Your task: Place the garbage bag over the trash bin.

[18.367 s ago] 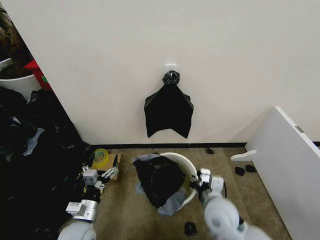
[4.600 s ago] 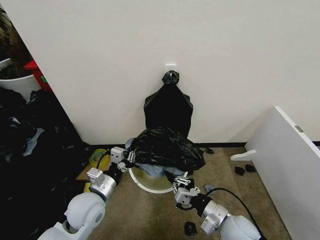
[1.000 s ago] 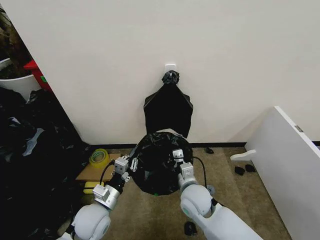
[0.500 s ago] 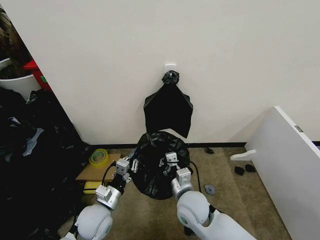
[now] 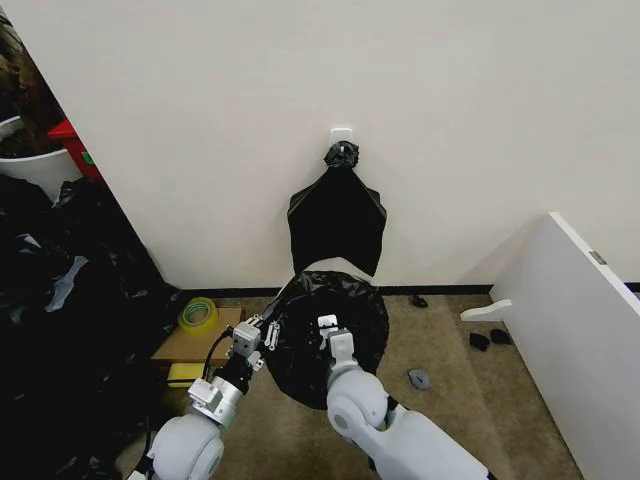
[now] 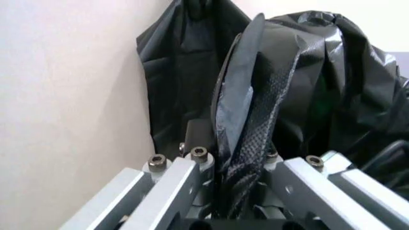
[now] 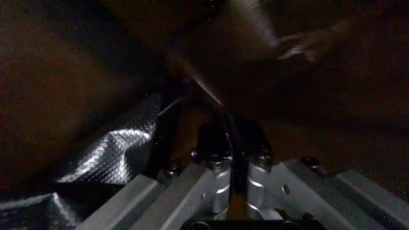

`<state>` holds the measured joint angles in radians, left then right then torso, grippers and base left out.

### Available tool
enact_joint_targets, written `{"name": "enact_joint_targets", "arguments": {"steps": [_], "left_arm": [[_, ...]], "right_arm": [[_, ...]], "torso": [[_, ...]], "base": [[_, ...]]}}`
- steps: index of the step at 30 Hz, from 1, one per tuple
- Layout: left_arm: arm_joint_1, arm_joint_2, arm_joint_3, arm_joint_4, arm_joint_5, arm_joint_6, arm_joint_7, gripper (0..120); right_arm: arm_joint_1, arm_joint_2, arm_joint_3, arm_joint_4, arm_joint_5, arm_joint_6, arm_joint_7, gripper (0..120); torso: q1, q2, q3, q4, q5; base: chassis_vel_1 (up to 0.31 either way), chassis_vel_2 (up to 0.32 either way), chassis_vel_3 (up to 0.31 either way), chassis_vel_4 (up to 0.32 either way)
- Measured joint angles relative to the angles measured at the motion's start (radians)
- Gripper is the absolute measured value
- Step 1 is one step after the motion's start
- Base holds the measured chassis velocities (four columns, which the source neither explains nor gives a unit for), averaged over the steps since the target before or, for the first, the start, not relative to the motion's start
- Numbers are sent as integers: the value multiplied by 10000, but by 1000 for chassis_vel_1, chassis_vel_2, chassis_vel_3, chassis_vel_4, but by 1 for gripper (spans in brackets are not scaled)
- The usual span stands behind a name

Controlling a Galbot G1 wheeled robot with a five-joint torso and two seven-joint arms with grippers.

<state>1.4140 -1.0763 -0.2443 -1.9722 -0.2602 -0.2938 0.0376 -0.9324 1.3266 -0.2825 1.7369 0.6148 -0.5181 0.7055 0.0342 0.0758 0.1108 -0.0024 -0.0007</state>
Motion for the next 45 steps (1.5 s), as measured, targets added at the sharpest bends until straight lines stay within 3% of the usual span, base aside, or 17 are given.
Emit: {"name": "enact_joint_targets", "arguments": {"steps": [7,15,20,24,30,36,42,45], "left_arm": [[-159,15,-23,141,-39,-76,38,4],[-221,-40,-54,289,-21,-198,35,4],[-214,-122,-20,274,-11,-233,99,4],[-172,-123,-56,241,-1,-263,164,4],[-173,-125,-72,190,-12,-272,208,4],[-253,-135,-99,283,-58,-279,212,4],[-301,-174,-131,403,-204,-220,152,4],[-300,-170,-142,426,-212,-198,141,4]], "right_arm": [[-244,-202,55,326,-484,5,31,0],[-741,-599,-56,1545,-646,841,-771,0],[-400,-212,-80,929,-311,531,-660,0],[114,352,-85,164,626,-422,170,0],[239,483,-28,-499,-400,-594,315,0],[-58,164,-12,-380,-1803,82,-97,0],[-761,-179,-52,386,-3050,2106,-1183,0],[-823,-173,-45,420,-3316,2411,-1211,0]], "torso": [[0,0,0,-2,0],[0,0,-1,-1,1],[0,0,0,0,0],[0,0,0,1,0],[0,0,0,-1,0],[0,0,0,-2,0],[0,0,0,-2,1],[0,0,0,-2,1]], "base": [[0,0,0,0],[0,0,0,0],[0,0,0,0],[0,0,0,0],[0,0,0,0],[0,0,0,0],[0,0,0,0],[0,0,0,0]]}}
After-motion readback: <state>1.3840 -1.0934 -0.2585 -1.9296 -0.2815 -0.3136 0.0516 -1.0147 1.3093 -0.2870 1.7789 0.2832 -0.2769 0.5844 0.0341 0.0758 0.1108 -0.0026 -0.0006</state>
